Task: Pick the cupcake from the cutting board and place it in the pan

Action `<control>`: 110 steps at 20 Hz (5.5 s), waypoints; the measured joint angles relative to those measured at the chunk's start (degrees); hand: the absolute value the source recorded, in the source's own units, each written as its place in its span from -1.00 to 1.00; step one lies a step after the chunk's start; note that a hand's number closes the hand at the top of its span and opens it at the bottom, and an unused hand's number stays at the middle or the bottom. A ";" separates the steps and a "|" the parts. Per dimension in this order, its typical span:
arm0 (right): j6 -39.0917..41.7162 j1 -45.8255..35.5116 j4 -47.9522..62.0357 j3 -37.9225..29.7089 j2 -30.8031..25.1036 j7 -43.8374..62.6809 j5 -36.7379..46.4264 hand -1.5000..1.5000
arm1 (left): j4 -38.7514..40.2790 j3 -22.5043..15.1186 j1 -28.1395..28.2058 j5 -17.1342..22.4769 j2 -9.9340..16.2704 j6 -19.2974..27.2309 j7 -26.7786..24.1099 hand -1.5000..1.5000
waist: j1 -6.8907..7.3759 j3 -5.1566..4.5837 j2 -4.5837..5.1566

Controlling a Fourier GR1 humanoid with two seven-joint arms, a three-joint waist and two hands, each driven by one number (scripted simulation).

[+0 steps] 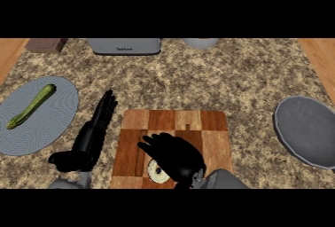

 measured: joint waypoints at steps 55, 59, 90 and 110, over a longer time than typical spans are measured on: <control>-37.36 21.55 -22.81 -7.69 -11.91 11.44 25.19 1.00 | -1.31 7.48 2.06 -5.12 -4.45 -5.12 2.22 0.00 | -3.40 -0.04 -0.86; -39.95 29.10 -32.98 -10.42 -13.56 14.40 25.12 1.00 | -1.14 6.75 2.61 -5.59 -5.01 -5.38 0.97 0.00 | -2.20 -0.02 -0.50; -61.08 5.48 30.66 -58.79 -24.65 -36.07 -15.26 -1.00 | -1.25 7.04 0.76 -6.28 -5.92 -8.15 2.05 0.00 | 0.88 0.09 0.29; -39.72 -10.43 61.84 -65.56 -26.40 -52.29 -25.23 -1.00 | 0.32 7.01 0.26 -7.36 -7.00 -7.82 1.00 0.00 | 0.82 0.13 0.41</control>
